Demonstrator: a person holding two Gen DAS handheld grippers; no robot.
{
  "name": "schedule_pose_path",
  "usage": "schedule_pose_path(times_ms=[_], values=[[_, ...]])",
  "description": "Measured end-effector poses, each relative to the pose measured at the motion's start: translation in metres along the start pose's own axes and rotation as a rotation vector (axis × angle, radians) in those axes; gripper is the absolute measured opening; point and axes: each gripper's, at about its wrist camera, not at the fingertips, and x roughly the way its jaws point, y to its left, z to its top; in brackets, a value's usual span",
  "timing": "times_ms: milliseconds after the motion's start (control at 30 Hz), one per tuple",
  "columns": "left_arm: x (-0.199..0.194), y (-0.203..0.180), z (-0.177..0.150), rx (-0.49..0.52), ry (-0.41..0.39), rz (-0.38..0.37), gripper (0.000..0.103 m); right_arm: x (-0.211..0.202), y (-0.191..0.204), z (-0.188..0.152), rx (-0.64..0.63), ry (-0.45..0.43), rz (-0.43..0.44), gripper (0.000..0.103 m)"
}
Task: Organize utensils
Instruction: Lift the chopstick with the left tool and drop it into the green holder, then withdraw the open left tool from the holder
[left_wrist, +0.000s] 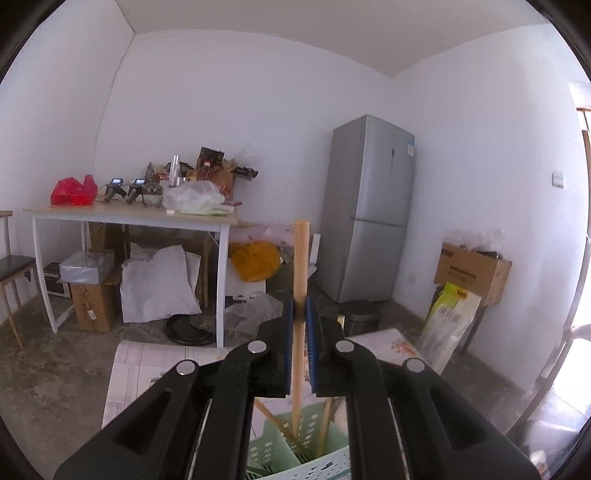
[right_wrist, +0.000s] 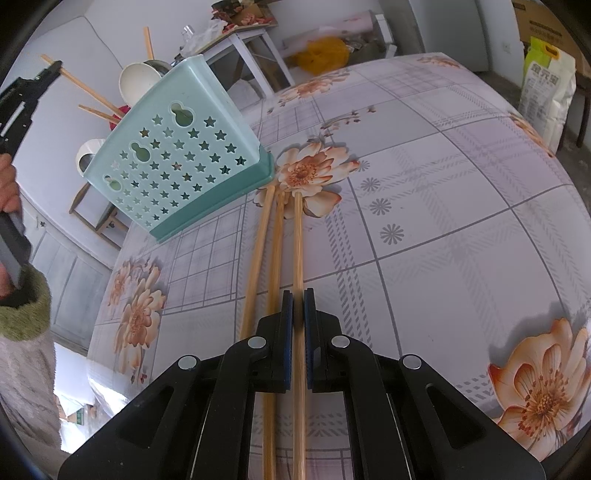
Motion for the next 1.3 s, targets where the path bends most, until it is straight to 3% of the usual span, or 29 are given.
schedule_pose_path(times_ms=[300, 467, 867, 1300], values=[[0.015, -0.002, -0.032, -0.008, 0.090, -0.002, 0.010, 0.000, 0.000, 0.000, -0.004, -0.001, -0.005, 0.004], [0.008, 0.002, -0.035, -0.009, 0.082, 0.010, 0.031, 0.000, 0.000, 0.000, -0.012, -0.002, -0.014, 0.004], [-0.037, 0.016, -0.047, -0.024, 0.087, 0.032, 0.057, 0.006, 0.014, 0.007, -0.089, 0.014, -0.078, 0.009], [-0.091, 0.033, -0.065, -0.027, 0.095, 0.000, 0.062, 0.025, 0.038, 0.024, -0.225, 0.034, -0.202, 0.009]])
